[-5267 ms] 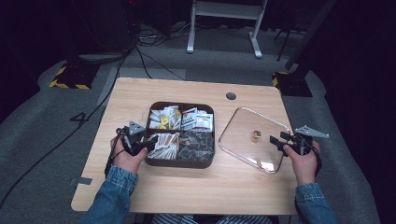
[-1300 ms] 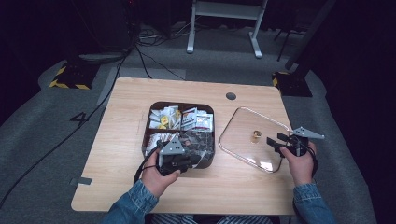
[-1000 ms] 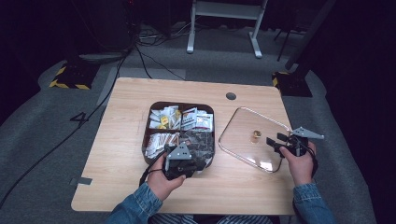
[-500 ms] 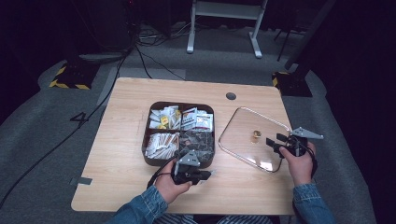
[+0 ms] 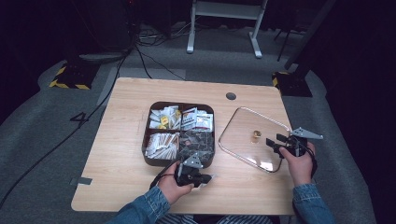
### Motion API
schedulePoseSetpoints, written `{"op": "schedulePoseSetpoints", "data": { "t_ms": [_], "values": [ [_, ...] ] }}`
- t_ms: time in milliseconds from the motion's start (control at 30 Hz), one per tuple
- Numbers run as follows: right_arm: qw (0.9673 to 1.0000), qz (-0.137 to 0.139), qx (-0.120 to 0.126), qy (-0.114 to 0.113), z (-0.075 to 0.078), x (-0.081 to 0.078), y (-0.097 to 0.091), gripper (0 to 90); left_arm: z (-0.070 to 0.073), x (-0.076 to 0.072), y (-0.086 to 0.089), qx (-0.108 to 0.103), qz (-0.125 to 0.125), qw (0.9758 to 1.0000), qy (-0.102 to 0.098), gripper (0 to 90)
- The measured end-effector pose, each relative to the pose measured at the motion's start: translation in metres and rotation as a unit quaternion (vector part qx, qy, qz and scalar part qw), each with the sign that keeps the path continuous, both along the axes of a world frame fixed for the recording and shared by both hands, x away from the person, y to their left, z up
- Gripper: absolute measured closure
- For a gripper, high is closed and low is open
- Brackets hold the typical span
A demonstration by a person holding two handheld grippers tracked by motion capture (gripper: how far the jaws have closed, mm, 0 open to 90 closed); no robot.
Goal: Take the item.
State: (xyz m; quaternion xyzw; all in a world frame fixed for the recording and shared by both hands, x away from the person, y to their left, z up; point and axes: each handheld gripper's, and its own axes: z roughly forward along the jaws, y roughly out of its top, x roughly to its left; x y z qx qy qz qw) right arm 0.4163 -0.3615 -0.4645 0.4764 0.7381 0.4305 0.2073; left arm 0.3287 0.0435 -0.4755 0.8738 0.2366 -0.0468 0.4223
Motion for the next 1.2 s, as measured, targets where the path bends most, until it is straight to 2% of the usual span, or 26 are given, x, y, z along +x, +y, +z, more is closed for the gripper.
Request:
{"op": "schedulePoseSetpoints", "data": {
  "t_ms": [133, 200, 267, 367, 467, 567, 733, 967, 1100, 1200],
  "values": [
    [1.0000, -0.001, 0.002, -0.001, 0.000, 0.001, -0.001, 38.2, -0.003, 0.000, -0.002, -0.002, -0.005, 0.9999, 0.009, 87.5],
    [1.0000, -0.001, 0.004, -0.002, 0.001, 0.001, -0.001, 38.1, -0.003, -0.001, -0.003, -0.015, -0.005, 0.9997, 0.021, 75.0],
    [1.0000, -0.001, 0.004, -0.001, 0.000, 0.001, -0.001, 38.1, -0.002, -0.001, -0.004, -0.026, 0.001, 0.9996, 0.014, 58.7],
    [1.0000, -0.002, 0.005, 0.000, 0.000, 0.001, -0.002, 38.1, 0.000, 0.000, 0.000, -0.032, 0.014, 0.9993, 0.010, 53.5],
    [1.0000, -0.003, 0.005, -0.001, 0.001, 0.001, -0.002, 38.1, 0.005, 0.001, 0.006, -0.045, 0.029, 0.9986, 0.003, 50.9],
    [1.0000, -0.001, 0.005, -0.003, 0.001, 0.001, -0.002, 38.2, 0.013, -0.001, 0.012, -0.053, 0.038, 0.9977, -0.015, 46.1],
    [1.0000, 0.001, 0.004, -0.003, 0.002, 0.003, 0.001, 38.2, 0.027, -0.002, 0.022, -0.064, 0.071, 0.9945, -0.041, 40.0],
    [1.0000, 0.005, 0.002, -0.004, 0.002, 0.005, 0.004, 38.2, 0.041, -0.004, 0.034, -0.057, 0.102, 0.9909, -0.067, 37.2],
    [1.0000, 0.008, 0.003, -0.004, 0.002, 0.006, 0.005, 38.1, 0.048, -0.005, 0.039, -0.062, 0.117, 0.9881, -0.079, 36.4],
    [1.0000, 0.008, 0.002, -0.004, 0.002, 0.006, 0.006, 38.1, 0.051, -0.004, 0.043, -0.065, 0.121, 0.9870, -0.083, 36.4]
  ]
}}
